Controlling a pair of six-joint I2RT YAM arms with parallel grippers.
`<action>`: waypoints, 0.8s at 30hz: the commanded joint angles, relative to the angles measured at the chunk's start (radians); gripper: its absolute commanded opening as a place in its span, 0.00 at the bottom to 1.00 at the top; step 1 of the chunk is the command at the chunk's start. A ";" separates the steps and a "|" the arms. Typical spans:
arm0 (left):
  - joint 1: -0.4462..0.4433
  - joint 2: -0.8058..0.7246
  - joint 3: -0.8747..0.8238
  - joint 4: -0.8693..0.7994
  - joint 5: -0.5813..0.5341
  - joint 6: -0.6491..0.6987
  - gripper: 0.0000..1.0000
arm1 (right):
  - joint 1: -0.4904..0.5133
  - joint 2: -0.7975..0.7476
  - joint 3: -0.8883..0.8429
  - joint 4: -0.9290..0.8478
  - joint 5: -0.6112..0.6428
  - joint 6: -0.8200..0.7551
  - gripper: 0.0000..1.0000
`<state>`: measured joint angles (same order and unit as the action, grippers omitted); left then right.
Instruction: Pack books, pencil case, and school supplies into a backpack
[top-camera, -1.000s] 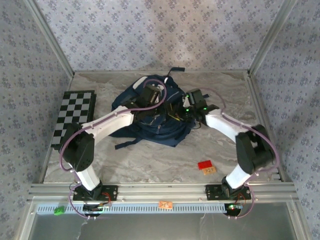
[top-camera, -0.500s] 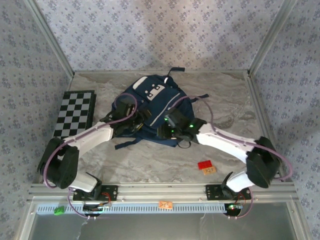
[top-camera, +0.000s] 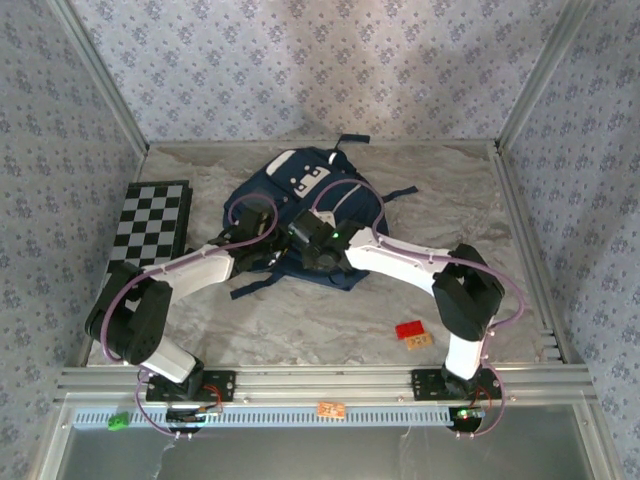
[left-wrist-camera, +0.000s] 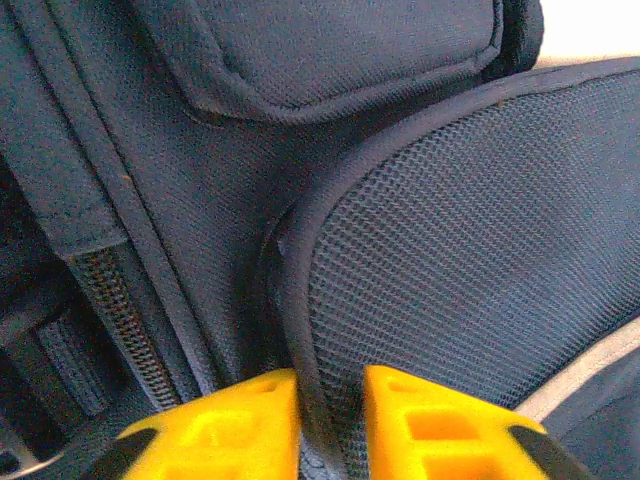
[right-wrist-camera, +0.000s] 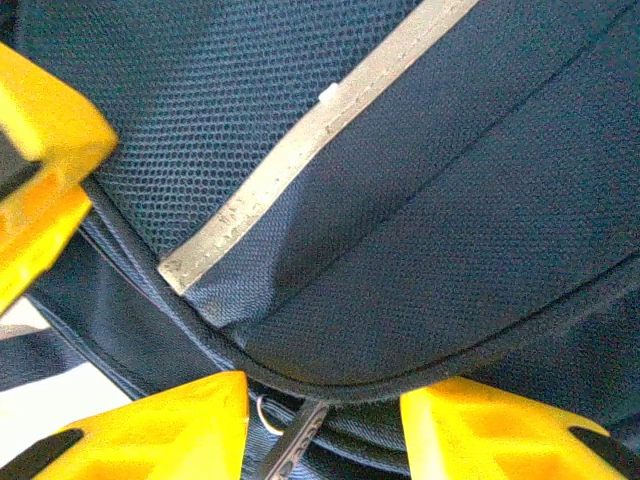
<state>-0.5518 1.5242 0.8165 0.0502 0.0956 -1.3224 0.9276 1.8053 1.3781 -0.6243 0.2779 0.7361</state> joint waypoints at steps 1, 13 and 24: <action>0.001 0.024 0.051 -0.011 -0.042 0.018 0.15 | 0.011 0.025 0.017 -0.077 0.062 0.017 0.45; 0.001 0.031 0.074 -0.067 -0.095 0.041 0.00 | 0.008 0.063 0.053 -0.125 0.082 -0.040 0.23; 0.067 0.070 0.128 -0.077 -0.059 0.194 0.00 | -0.032 -0.077 -0.015 -0.159 0.147 -0.257 0.00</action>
<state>-0.5392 1.5654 0.8768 -0.0353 0.0780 -1.2449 0.9306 1.8259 1.4086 -0.7193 0.3408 0.5877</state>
